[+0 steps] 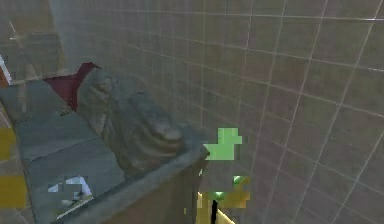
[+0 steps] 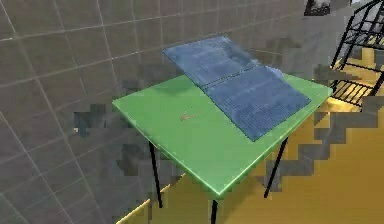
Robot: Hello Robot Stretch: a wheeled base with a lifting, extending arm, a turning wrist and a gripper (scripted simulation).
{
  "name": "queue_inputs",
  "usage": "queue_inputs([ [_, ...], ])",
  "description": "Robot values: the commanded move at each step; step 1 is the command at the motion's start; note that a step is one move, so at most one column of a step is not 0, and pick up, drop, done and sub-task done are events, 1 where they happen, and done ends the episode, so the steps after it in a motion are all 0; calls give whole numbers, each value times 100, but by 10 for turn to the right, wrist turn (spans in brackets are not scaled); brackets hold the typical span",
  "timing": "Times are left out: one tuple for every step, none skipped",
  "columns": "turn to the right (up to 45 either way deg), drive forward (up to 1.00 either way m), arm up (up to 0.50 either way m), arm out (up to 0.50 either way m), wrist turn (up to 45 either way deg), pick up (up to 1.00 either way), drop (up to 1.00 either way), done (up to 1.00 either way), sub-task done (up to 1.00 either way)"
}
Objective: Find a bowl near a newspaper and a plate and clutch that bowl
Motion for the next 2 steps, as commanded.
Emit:
queue_inputs([
  [420,0,0,0,0,0,0,0,0],
  [0,50,0,0,0,0,0,0,0],
])
